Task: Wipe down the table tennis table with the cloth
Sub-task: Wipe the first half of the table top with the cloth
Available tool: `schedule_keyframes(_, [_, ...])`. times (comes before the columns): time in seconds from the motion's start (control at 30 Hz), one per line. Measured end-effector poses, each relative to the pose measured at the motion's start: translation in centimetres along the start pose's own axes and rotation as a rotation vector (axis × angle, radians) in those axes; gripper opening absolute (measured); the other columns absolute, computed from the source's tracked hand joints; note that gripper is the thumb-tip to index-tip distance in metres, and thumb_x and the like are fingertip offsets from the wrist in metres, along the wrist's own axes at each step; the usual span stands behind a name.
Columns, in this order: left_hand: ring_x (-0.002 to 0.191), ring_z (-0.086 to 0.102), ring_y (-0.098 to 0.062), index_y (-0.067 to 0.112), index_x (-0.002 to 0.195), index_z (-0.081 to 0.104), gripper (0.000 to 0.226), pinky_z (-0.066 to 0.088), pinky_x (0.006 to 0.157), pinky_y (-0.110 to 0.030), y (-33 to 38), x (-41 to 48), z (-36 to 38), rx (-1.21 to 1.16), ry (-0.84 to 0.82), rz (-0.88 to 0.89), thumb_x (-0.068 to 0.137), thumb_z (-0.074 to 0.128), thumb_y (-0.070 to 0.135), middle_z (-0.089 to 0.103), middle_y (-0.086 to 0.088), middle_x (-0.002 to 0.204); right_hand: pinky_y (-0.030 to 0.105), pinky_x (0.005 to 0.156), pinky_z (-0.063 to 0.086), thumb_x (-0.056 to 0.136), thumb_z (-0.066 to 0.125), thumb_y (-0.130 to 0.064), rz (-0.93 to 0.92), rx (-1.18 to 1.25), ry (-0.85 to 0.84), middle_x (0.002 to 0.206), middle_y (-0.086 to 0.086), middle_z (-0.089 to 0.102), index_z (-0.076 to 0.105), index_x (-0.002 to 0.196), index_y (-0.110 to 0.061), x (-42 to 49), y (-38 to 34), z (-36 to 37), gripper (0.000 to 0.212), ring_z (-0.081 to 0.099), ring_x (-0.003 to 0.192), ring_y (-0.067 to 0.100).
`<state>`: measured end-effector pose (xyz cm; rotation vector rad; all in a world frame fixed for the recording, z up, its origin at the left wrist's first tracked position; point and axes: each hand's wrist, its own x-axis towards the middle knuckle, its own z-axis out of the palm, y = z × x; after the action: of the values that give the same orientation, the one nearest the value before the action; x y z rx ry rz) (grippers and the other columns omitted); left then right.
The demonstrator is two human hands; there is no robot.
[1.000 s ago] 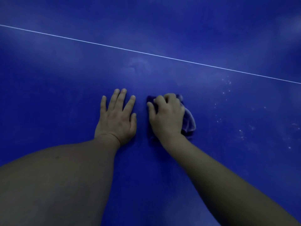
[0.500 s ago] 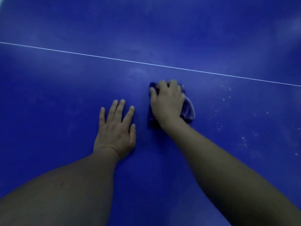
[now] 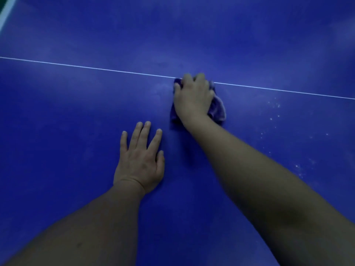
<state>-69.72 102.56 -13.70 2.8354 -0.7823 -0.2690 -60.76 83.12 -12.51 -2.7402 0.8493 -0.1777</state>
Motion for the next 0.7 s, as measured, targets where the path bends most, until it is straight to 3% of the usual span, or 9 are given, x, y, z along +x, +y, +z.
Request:
schedule_keyframes(0.13, [0.155,0.005,-0.022,0.023,0.157,0.03,0.066,0.001,0.124,-0.053,0.0,0.0,0.1,0.004,0.001,0.004,0.095,0.021,0.045,0.016,-0.007,0.167,0.046,0.099,0.037,0.1,0.049,-0.044,0.116,-0.022,0.038,0.132,0.01,0.049,0.058,0.123,-0.023,3.8,1.0,-0.3,0.033,0.049,0.122,0.032])
schedule_keyframes(0.27, [0.155,0.005,-0.023,0.022,0.156,0.031,0.066,0.002,0.123,-0.055,0.0,0.1,0.0,-0.002,-0.013,0.006,0.095,0.021,0.045,0.017,-0.008,0.167,0.048,0.098,0.038,0.098,0.052,-0.042,0.296,0.009,0.097,0.128,0.011,0.051,0.06,0.117,-0.02,-0.4,4.6,-1.2,0.031,0.05,0.119,0.035])
schedule_keyframes(0.37, [0.155,0.006,-0.023,0.022,0.156,0.032,0.067,0.004,0.123,-0.056,0.0,0.1,0.0,0.009,-0.02,0.007,0.094,0.02,0.045,0.017,-0.008,0.167,0.048,0.096,0.038,0.098,0.054,-0.043,0.185,-0.004,0.069,0.125,0.01,0.051,0.06,0.115,-0.02,-2.0,2.1,-0.4,0.029,0.05,0.116,0.034])
schedule_keyframes(0.5, [0.155,0.008,-0.023,0.022,0.156,0.033,0.066,0.006,0.123,-0.055,0.0,0.0,0.1,0.012,-0.007,0.002,0.095,0.02,0.044,0.019,-0.008,0.166,0.047,0.1,0.036,0.101,0.049,-0.043,0.036,0.014,0.0,0.129,0.009,0.049,0.058,0.12,-0.022,3.2,-1.5,0.3,0.03,0.048,0.12,0.031])
schedule_keyframes(0.7, [0.155,0.004,-0.023,0.023,0.157,0.03,0.066,0.004,0.123,-0.056,-0.2,0.0,0.4,0.025,-0.017,0.015,0.096,0.019,0.045,0.016,-0.008,0.167,0.048,0.099,0.038,0.1,0.049,-0.042,0.276,-0.004,0.095,0.129,0.011,0.05,0.06,0.118,-0.02,1.8,5.9,-1.7,0.031,0.05,0.12,0.034])
